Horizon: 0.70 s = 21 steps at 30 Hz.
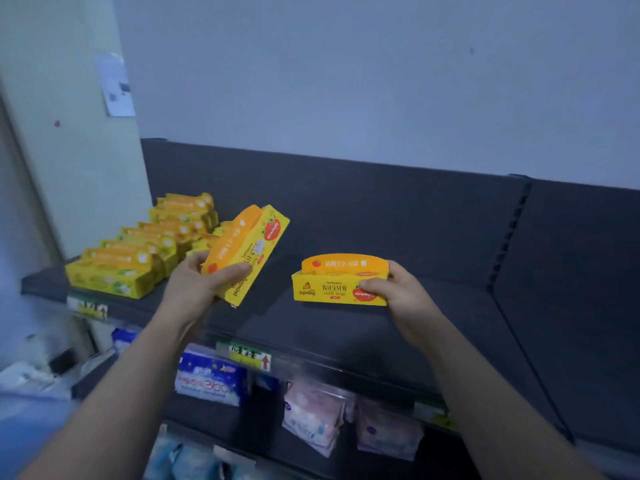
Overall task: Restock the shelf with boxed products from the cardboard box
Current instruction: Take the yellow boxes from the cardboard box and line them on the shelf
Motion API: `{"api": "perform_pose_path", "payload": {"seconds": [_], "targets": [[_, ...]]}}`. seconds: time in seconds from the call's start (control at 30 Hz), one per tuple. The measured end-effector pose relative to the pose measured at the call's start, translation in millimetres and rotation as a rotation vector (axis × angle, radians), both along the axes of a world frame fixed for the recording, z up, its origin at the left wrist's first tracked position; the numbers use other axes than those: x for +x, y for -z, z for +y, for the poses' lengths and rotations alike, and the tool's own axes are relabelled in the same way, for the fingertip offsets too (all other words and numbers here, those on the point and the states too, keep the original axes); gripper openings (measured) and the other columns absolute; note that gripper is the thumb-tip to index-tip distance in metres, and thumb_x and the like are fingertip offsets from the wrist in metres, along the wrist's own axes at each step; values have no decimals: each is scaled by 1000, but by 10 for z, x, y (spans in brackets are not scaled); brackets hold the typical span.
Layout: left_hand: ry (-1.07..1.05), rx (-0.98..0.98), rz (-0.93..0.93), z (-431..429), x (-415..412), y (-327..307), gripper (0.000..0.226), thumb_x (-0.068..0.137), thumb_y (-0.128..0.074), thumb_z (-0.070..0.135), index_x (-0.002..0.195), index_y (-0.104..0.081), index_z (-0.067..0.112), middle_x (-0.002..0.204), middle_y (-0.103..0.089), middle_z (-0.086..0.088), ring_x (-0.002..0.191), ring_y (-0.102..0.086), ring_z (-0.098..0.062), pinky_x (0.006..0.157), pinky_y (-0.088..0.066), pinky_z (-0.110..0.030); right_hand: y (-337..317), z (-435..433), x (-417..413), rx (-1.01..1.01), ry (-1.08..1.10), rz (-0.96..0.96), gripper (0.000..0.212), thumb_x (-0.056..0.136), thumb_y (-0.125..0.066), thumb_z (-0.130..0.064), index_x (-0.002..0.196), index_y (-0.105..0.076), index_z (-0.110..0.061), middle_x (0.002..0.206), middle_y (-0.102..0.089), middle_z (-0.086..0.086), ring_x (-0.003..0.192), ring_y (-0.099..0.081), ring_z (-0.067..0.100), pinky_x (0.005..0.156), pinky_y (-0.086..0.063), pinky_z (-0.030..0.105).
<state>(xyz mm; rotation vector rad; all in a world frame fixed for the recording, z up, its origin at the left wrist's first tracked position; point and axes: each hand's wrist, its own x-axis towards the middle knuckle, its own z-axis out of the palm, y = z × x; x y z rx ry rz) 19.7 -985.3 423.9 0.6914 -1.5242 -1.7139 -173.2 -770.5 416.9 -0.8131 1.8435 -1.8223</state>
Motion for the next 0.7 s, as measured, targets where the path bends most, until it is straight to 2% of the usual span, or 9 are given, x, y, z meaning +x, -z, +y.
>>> {"api": "perform_pose_path", "payload": {"seconds": [0.07, 0.2, 0.3, 0.43, 0.53, 0.63, 0.7], "targets": [[-53, -18, -3, -232, 123, 4, 81, 50, -85, 25, 123, -52, 12, 111, -66, -7, 95, -67, -25, 74, -54, -36, -10, -251, 71, 25, -52, 12, 26, 83, -69, -9, 108, -62, -12, 103, -73, 5, 99, -68, 22, 97, -50, 38], [-118, -46, 23, -708, 276, -7, 75, 53, -83, 23, 121, -53, 11, 108, -67, -8, 83, -67, -20, 63, -51, -32, -1, -742, 230, 22, -127, -5, 26, 82, -72, -6, 106, -64, -9, 102, -73, 9, 96, -70, 25, 94, -52, 39], [-99, -76, 17, -1045, 315, -32, 62, 64, -82, 18, 119, -55, 13, 105, -68, -6, 79, -67, -19, 55, -55, -31, 30, -1108, 389, 36, -131, -18, 26, 81, -72, -3, 105, -64, -8, 104, -73, 12, 92, -71, 24, 87, -56, 33], [-46, -146, -43, -1502, 370, -82, 58, 63, -84, 24, 116, -61, 17, 107, -69, -4, 92, -68, -22, 75, -55, -36, 116, -1541, 559, 94, -105, -23, 27, 80, -73, -3, 103, -63, -11, 102, -72, 10, 89, -71, 21, 79, -57, 29], [4, -192, -84, -1772, 421, -124, 53, 60, -84, 28, 109, -65, 23, 103, -70, -1, 93, -68, -23, 81, -56, -42, 182, -1765, 647, 137, -64, -55, 31, 79, -73, 1, 107, -61, -7, 103, -71, 11, 89, -71, 20, 73, -58, 25], [74, -232, -117, -1933, 453, -154, 54, 60, -83, 29, 111, -63, 23, 104, -70, -1, 91, -68, -23, 77, -56, -44, 218, -1944, 716, 196, 12, -34, 34, 76, -77, -2, 106, -62, -6, 102, -71, 9, 91, -70, 21, 77, -58, 27], [116, -251, -139, -2013, 465, -169, 54, 62, -83, 28, 112, -62, 23, 105, -70, -2, 90, -68, -22, 72, -57, -40, 253, -2054, 753, 286, 77, 68, 32, 76, -80, -9, 104, -64, -8, 95, -70, 3, 86, -67, 17, 71, -54, 23]]}}
